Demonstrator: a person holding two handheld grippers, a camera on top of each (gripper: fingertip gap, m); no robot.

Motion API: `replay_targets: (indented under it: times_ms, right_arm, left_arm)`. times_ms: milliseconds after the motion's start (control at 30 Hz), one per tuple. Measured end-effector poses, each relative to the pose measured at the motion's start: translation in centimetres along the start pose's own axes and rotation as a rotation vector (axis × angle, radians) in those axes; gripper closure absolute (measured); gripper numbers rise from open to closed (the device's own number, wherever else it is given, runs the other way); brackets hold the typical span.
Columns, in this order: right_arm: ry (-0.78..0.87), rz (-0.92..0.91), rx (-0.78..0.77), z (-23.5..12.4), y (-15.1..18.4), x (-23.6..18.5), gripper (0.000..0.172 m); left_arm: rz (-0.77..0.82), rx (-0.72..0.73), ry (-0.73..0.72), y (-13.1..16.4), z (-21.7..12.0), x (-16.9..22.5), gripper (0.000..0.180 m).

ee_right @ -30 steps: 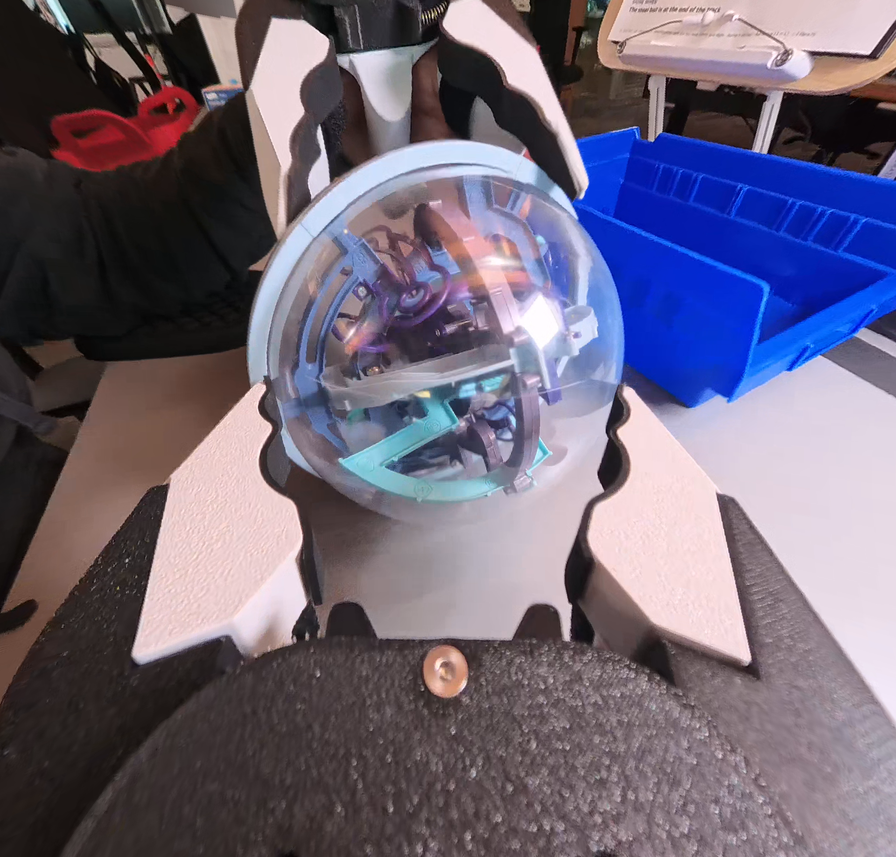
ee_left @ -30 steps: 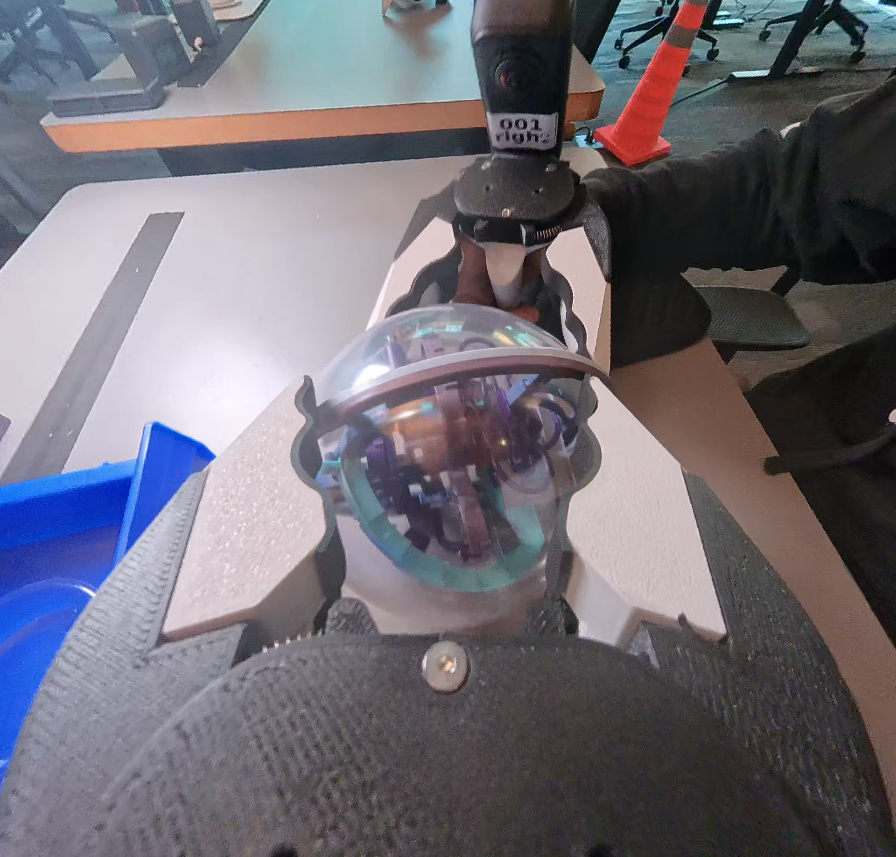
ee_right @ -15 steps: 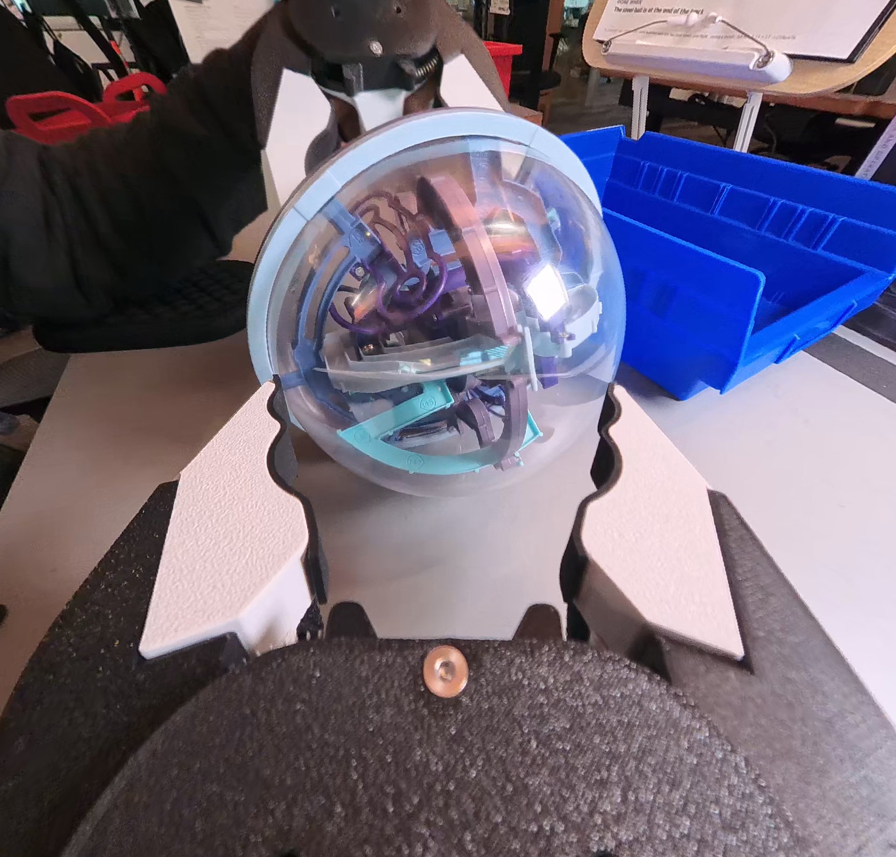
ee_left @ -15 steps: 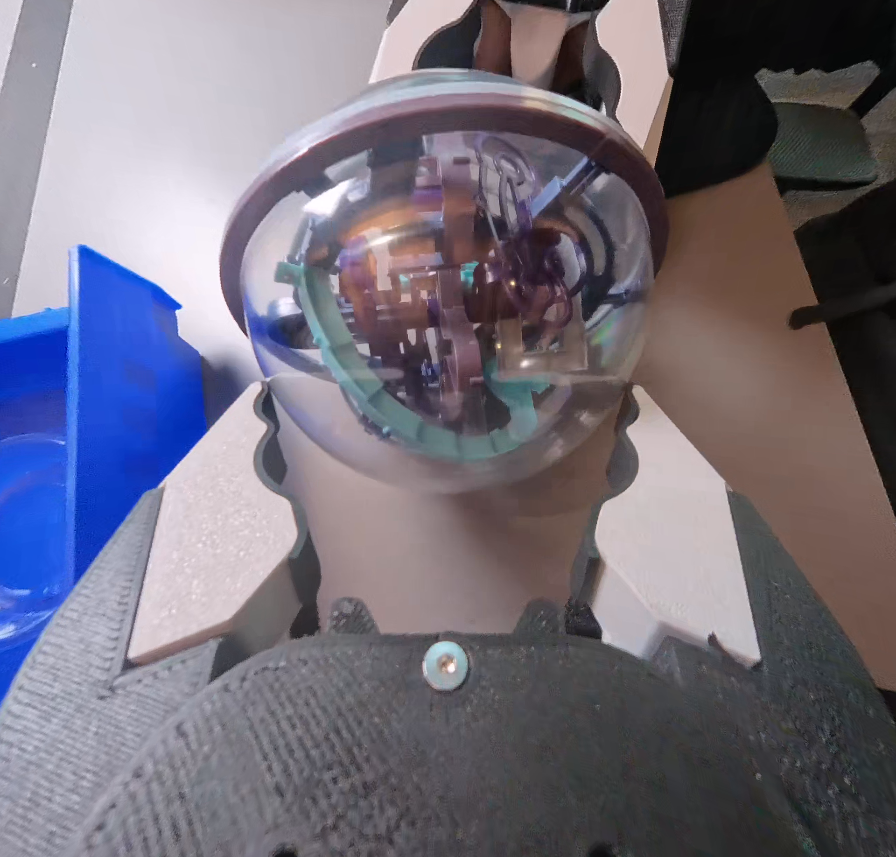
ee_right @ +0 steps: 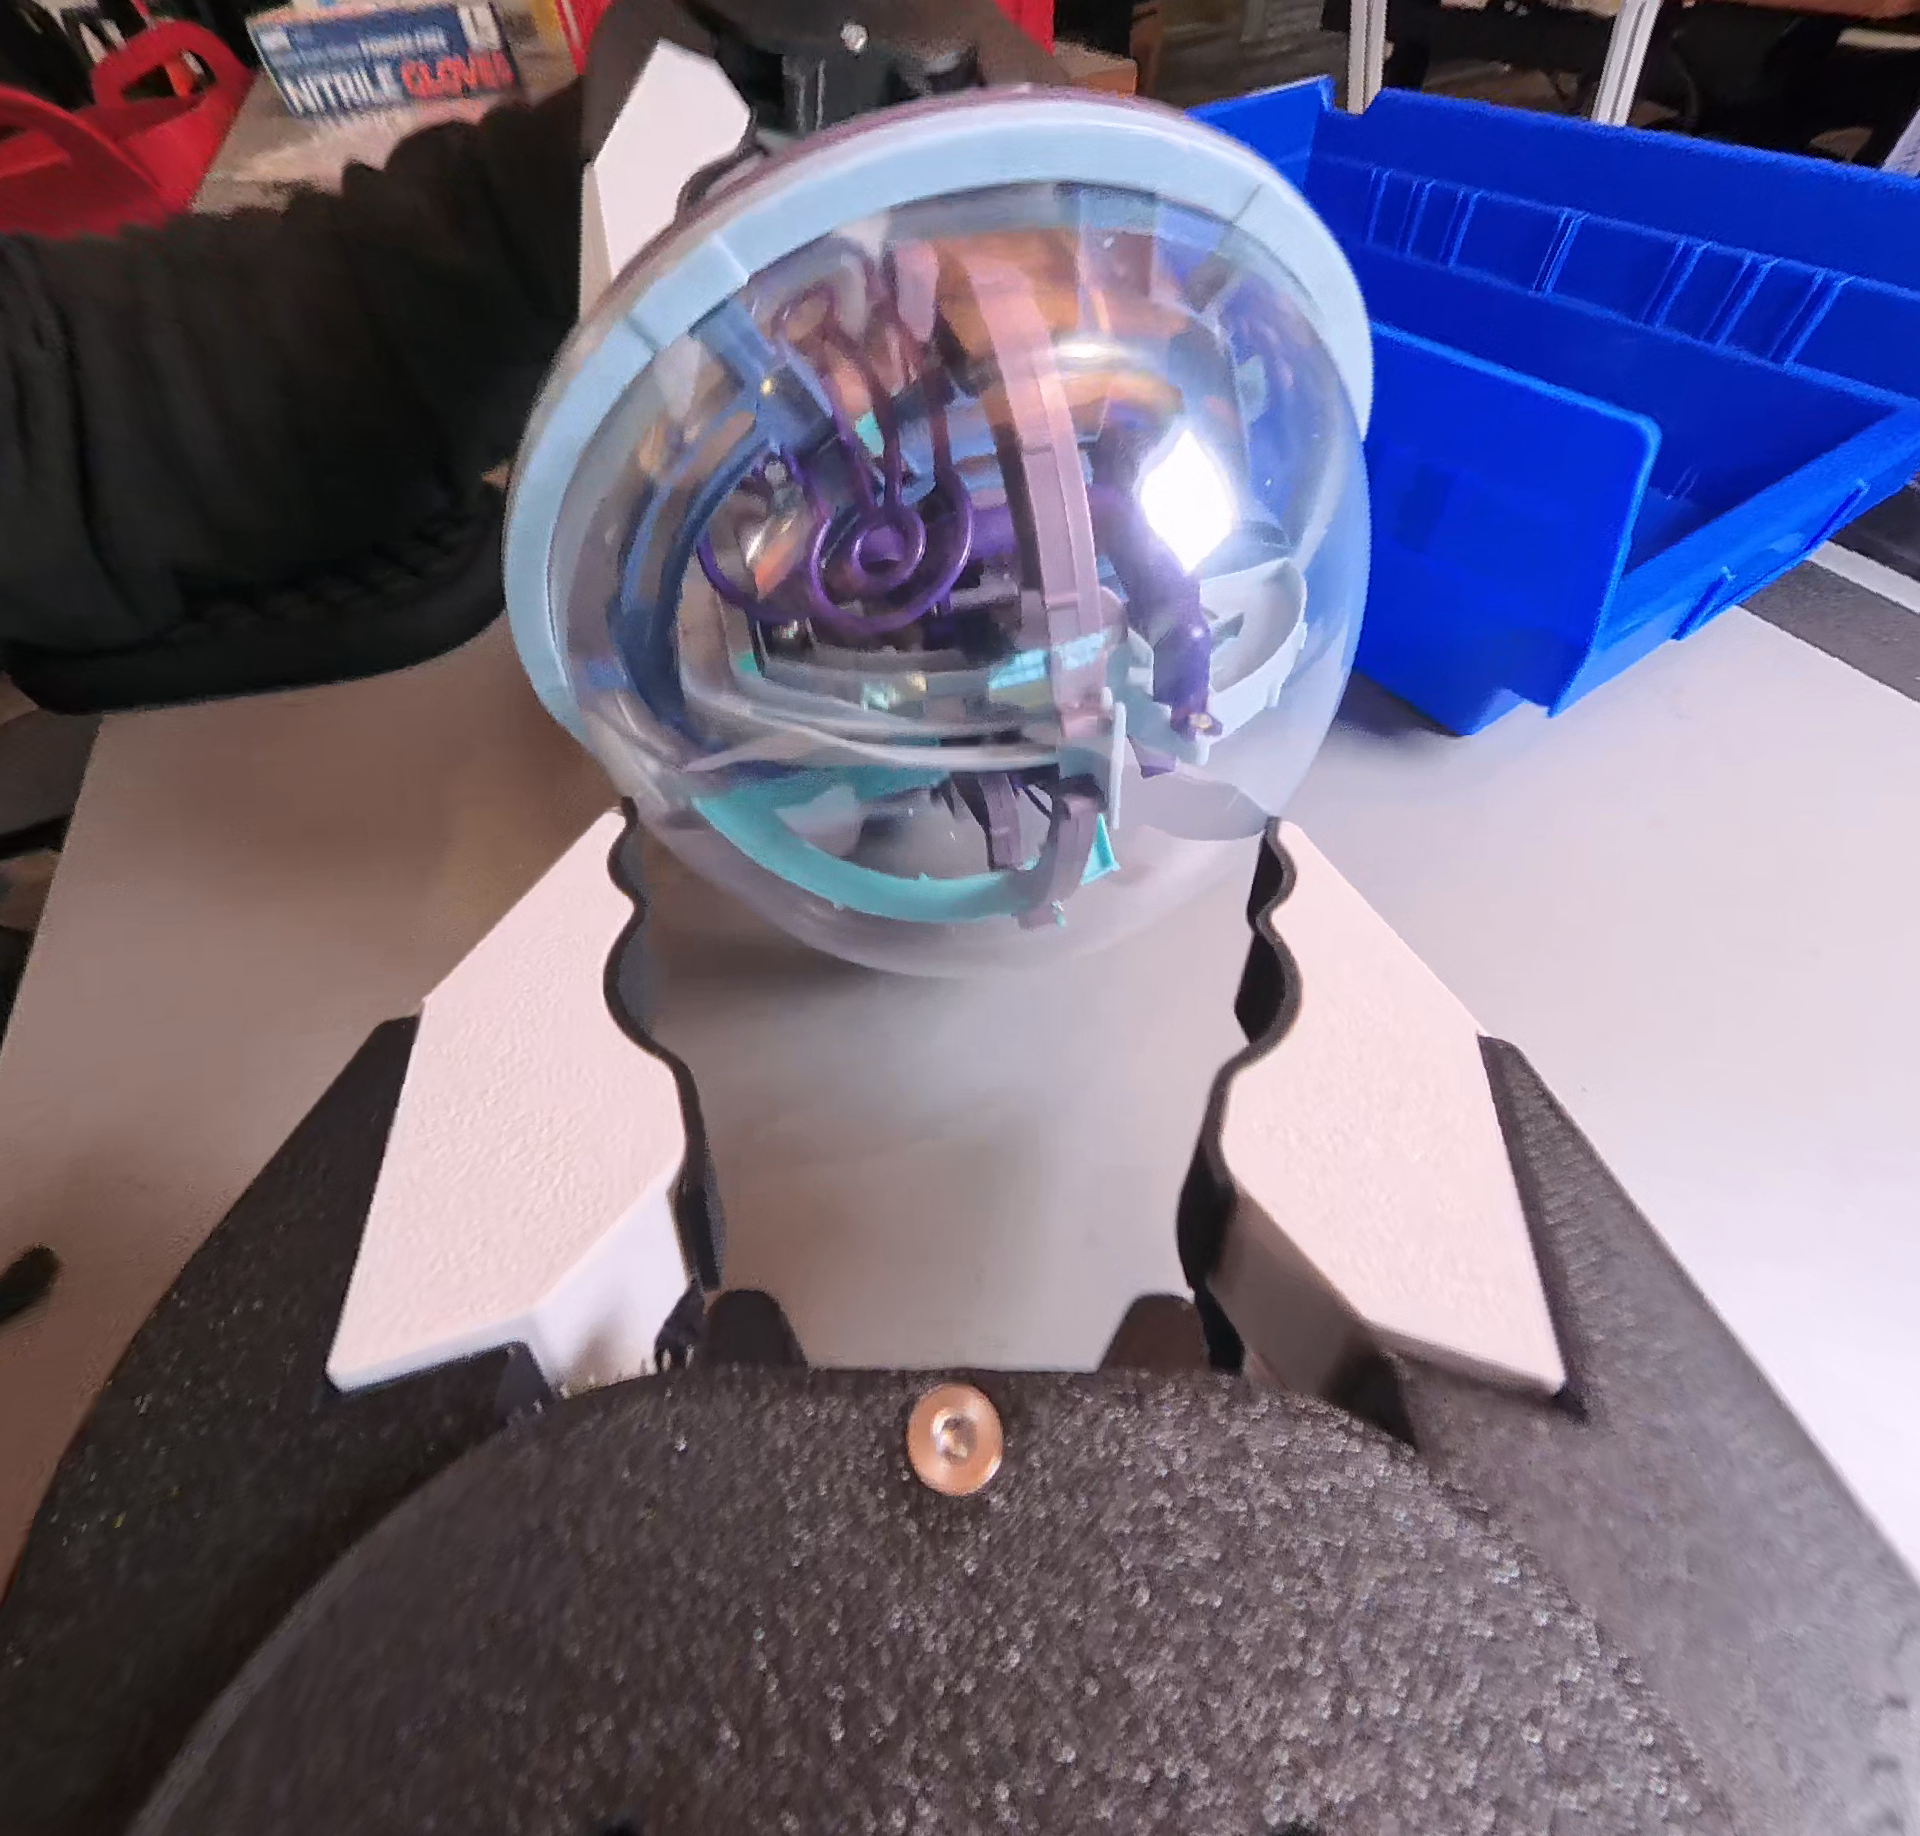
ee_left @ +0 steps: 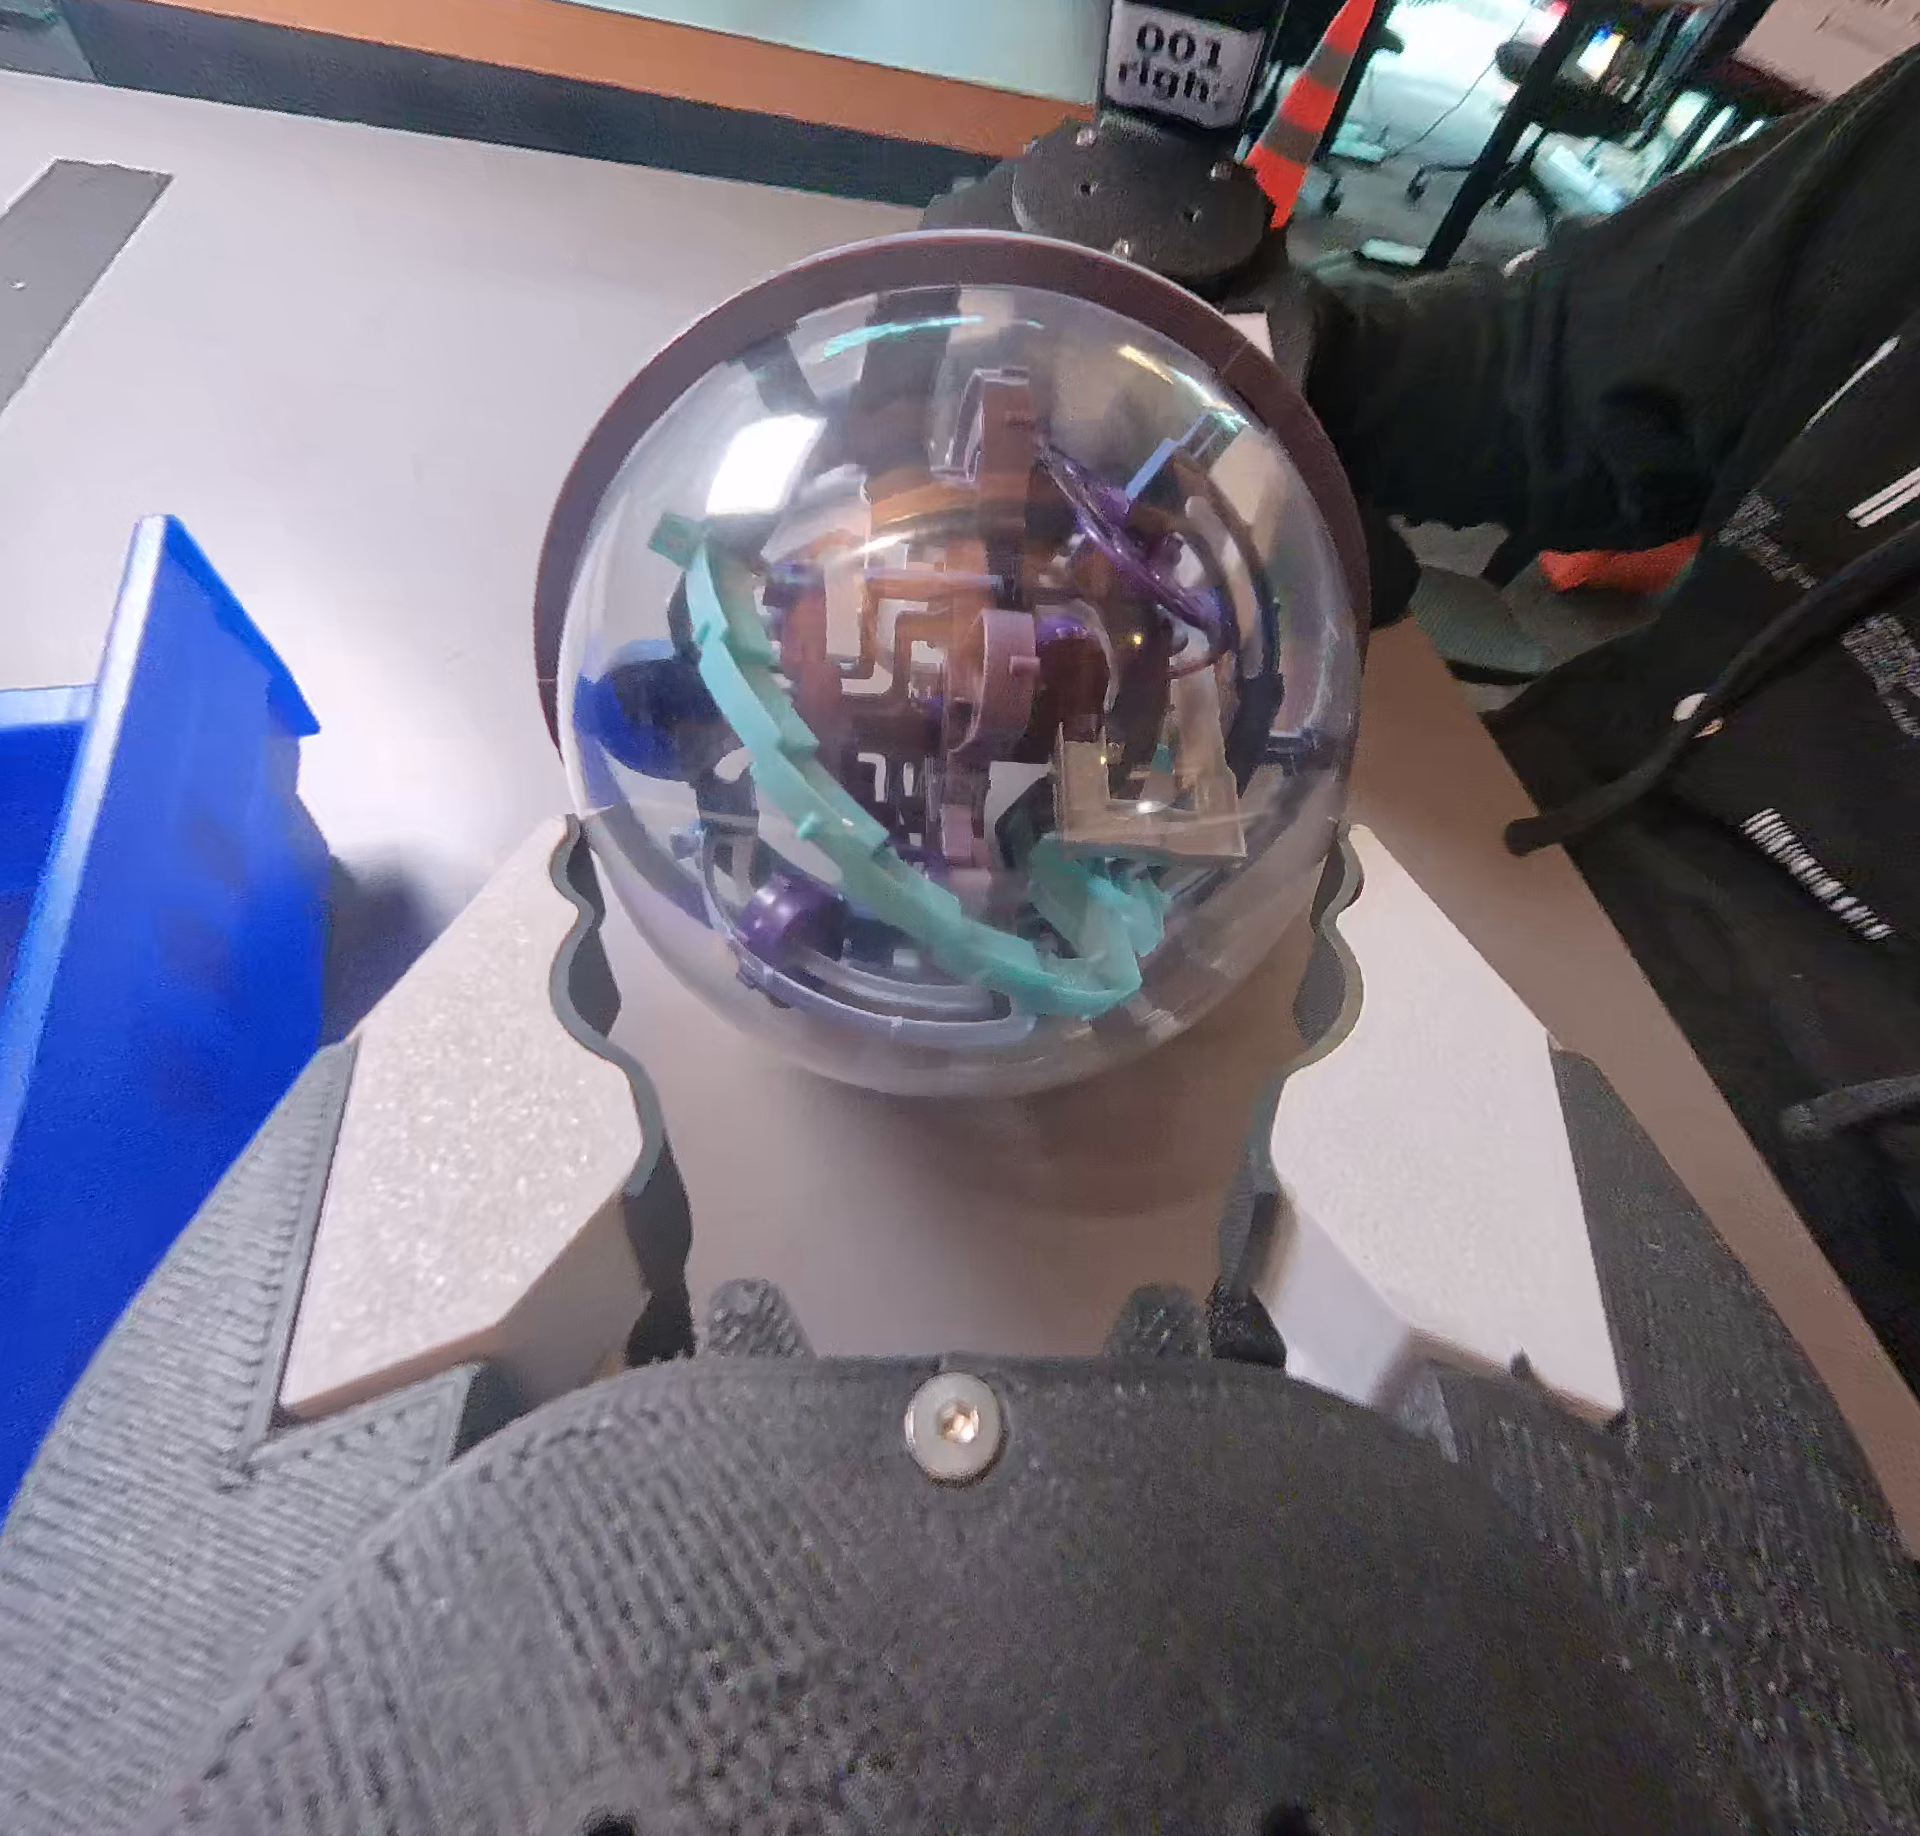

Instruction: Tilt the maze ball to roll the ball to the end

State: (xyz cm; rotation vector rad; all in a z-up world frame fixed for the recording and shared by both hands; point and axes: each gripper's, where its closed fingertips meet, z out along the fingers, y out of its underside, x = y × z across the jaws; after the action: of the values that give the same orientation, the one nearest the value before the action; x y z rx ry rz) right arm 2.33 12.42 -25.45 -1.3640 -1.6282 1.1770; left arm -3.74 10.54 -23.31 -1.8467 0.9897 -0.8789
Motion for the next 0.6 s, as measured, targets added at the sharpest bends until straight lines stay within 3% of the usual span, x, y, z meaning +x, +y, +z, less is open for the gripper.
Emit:
replay_targets:
  times_ms: [400,600]
  right_arm:
    - [-0.072,-0.212,-0.124,-1.1,2.8,-1.7,0.116]
    - [-0.094,-0.257,-0.123,-1.2,2.9,-2.4,0.119]
  left_arm:
    - [-0.129,0.197,0.175,-0.4,-1.6,0.8,0.061]
    - [-0.133,0.214,0.206,-0.3,-1.7,1.3,0.061]
